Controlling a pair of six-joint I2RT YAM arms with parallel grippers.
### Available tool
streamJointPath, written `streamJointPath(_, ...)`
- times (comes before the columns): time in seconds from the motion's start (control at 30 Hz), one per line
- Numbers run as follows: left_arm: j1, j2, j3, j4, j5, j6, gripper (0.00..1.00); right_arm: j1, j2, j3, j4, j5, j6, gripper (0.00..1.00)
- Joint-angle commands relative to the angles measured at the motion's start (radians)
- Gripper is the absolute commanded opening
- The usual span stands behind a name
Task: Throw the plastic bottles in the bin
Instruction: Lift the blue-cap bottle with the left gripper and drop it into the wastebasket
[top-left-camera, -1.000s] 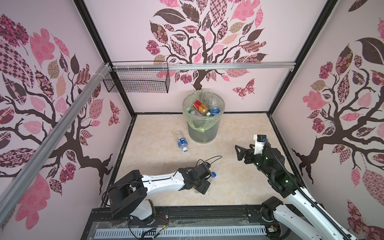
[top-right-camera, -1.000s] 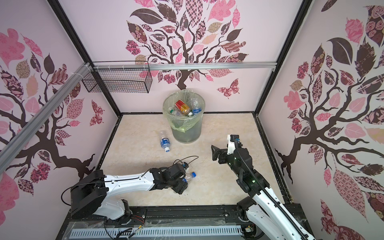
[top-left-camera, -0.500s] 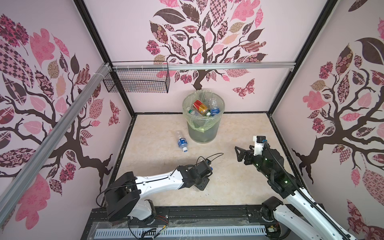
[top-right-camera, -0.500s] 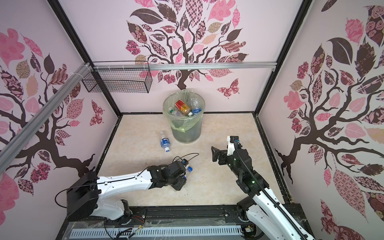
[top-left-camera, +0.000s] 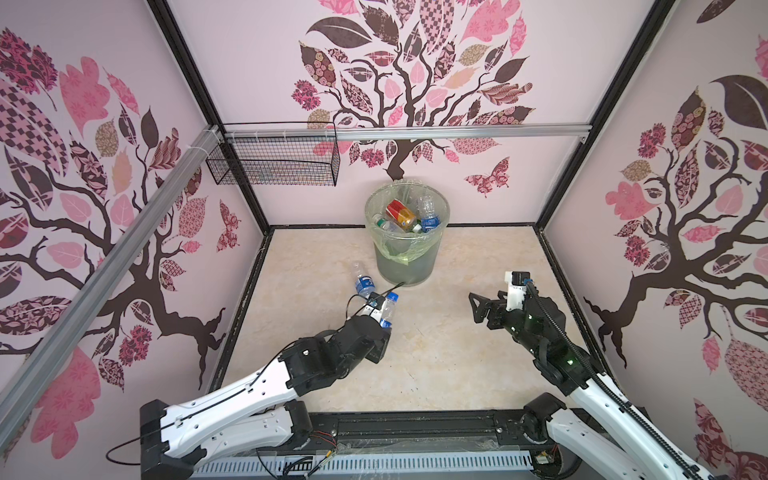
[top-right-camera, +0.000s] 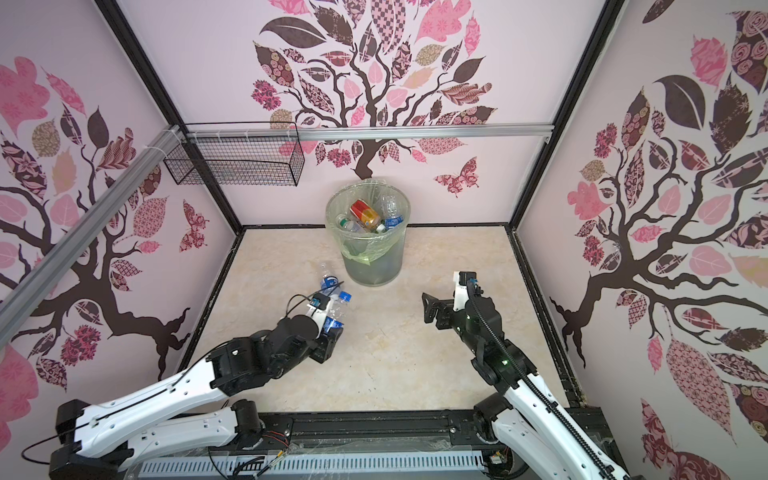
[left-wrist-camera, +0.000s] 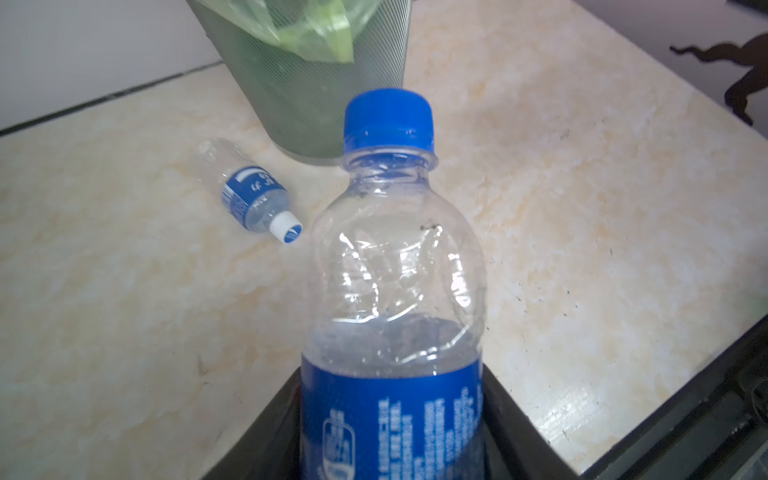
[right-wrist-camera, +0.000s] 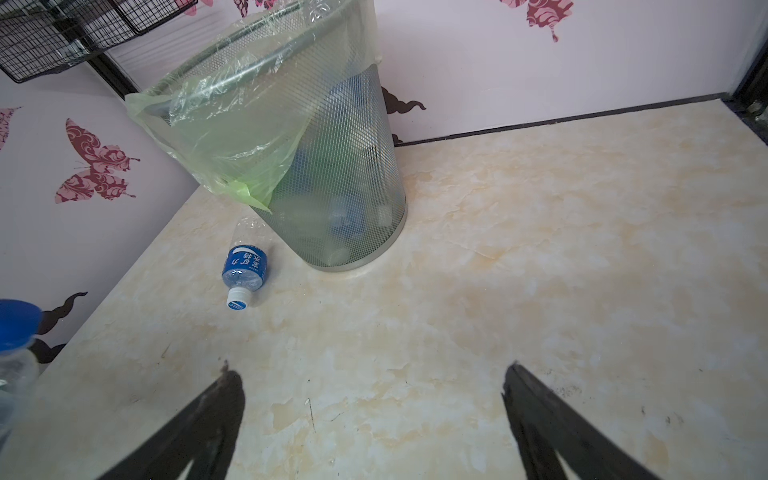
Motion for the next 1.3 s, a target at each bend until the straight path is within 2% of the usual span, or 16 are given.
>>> streamJointPath(0.0, 0.012, -0.084, 0.066, -0.012, -0.112, 0.014, 0.59, -0.003, 0.01, -0.004, 0.011, -0.01, 0.007, 1.0)
streamJointPath(0.2, 0.064, -0.181, 0.108, 0.116, -0.118, 0.095, 0.59, -0.003, 0.039, -0.005, 0.025, -0.036, 0.011, 1.0)
streamJointPath(0.37, 0.19, -0.078, 0.246, 0.174, -0.003, 0.194, 0.61, -0.003, 0.045, -0.009, 0.031, -0.044, 0.008, 0.99)
streamJointPath(0.47, 0.317, 0.088, 0.415, 0.191, 0.169, 0.226, 0.61, -0.002, 0.06, -0.018, 0.05, -0.052, 0.015, 0.98)
streamJointPath(0.57, 0.488, 0.296, 0.59, 0.257, 0.438, 0.204, 0.58, -0.003, 0.078, -0.018, 0.057, -0.069, 0.023, 0.96)
streamJointPath(0.67, 0.592, 0.551, 0.851, 0.256, 0.629, 0.175, 0.6, -0.004, 0.081, -0.021, 0.053, -0.069, 0.027, 0.95)
streamJointPath(0.77, 0.612, 0.818, 1.198, 0.047, 0.725, 0.202, 0.85, -0.002, 0.076, -0.02, 0.037, -0.067, 0.029, 0.95)
streamJointPath(0.83, 0.612, 0.907, 1.309, -0.074, 0.734, 0.224, 0.9, -0.003, 0.07, -0.018, 0.028, -0.061, 0.024, 0.95)
streamJointPath(0.87, 0.612, 0.91, 1.288, -0.08, 0.727, 0.229, 0.91, -0.003, 0.068, -0.019, 0.026, -0.053, 0.019, 0.96)
streamJointPath(0.93, 0.612, 0.851, 1.152, -0.008, 0.706, 0.23, 0.93, -0.002, 0.069, -0.022, 0.03, -0.044, 0.013, 0.96)
streamJointPath(1.07, 0.618, 0.666, 0.845, 0.135, 0.608, 0.233, 0.98, -0.003, 0.109, -0.015, 0.055, -0.065, 0.008, 0.96)
streamJointPath(1.27, 0.627, 0.447, 0.578, 0.149, 0.445, 0.209, 0.98, -0.003, 0.171, -0.005, 0.096, -0.101, 0.006, 0.96)
